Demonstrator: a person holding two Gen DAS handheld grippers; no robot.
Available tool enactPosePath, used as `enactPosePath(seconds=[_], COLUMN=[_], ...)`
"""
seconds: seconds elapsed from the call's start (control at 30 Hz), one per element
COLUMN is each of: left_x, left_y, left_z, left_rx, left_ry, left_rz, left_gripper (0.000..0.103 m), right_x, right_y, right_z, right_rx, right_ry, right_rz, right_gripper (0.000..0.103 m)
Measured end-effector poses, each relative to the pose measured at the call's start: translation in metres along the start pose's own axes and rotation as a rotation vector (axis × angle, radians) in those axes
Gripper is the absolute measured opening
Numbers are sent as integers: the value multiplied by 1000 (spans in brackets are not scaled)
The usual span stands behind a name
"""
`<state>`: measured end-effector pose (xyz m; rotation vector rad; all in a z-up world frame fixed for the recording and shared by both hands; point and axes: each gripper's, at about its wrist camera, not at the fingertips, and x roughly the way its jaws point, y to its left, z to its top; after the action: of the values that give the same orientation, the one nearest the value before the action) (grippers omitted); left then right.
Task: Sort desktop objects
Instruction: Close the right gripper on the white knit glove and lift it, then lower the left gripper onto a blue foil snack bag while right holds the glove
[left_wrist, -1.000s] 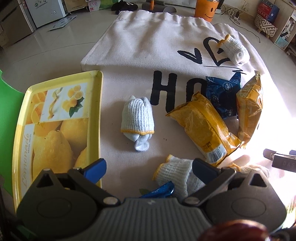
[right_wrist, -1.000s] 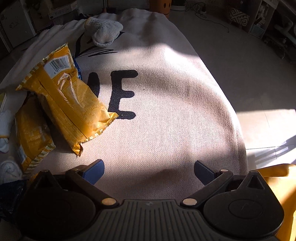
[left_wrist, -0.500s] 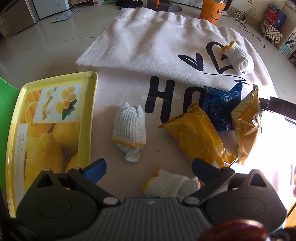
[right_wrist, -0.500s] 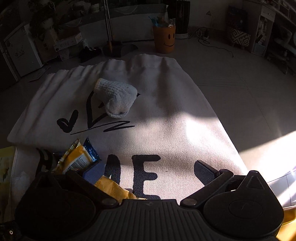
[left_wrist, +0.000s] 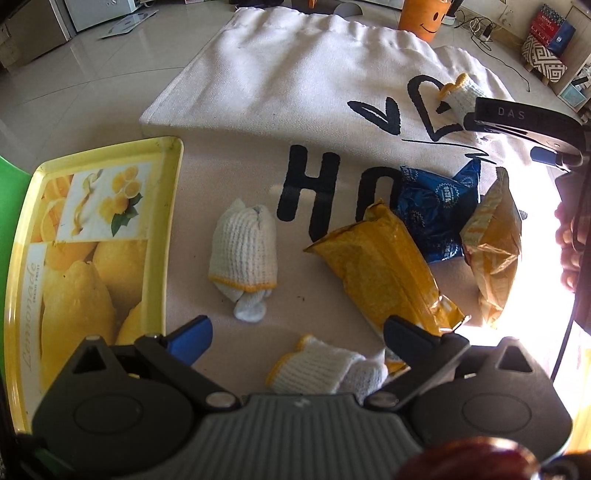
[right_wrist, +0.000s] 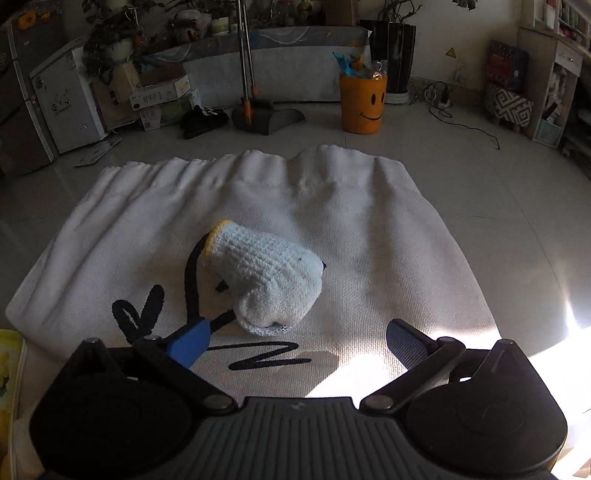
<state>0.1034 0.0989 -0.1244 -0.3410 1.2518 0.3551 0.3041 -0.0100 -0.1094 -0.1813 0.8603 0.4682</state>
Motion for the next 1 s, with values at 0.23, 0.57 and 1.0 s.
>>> enactPosePath(seconds=[0.23,0.57,1.0], left_x=[1,0,-15], left_y=[-5,-6,-2], left_z=[-1,-3,-7], left_rx=[12,16,14], left_ry=[4,-5,-48], left_rz=[1,12,-16], left_gripper=[102,102,102], right_x=[23,19,-69], right_y=[3,3,-25], right_z=[6,2,-28], right_rx=[51,78,159], right_ry=[-18,-55,-16], right_rz=[21,93,23], right_gripper=[91,54,53])
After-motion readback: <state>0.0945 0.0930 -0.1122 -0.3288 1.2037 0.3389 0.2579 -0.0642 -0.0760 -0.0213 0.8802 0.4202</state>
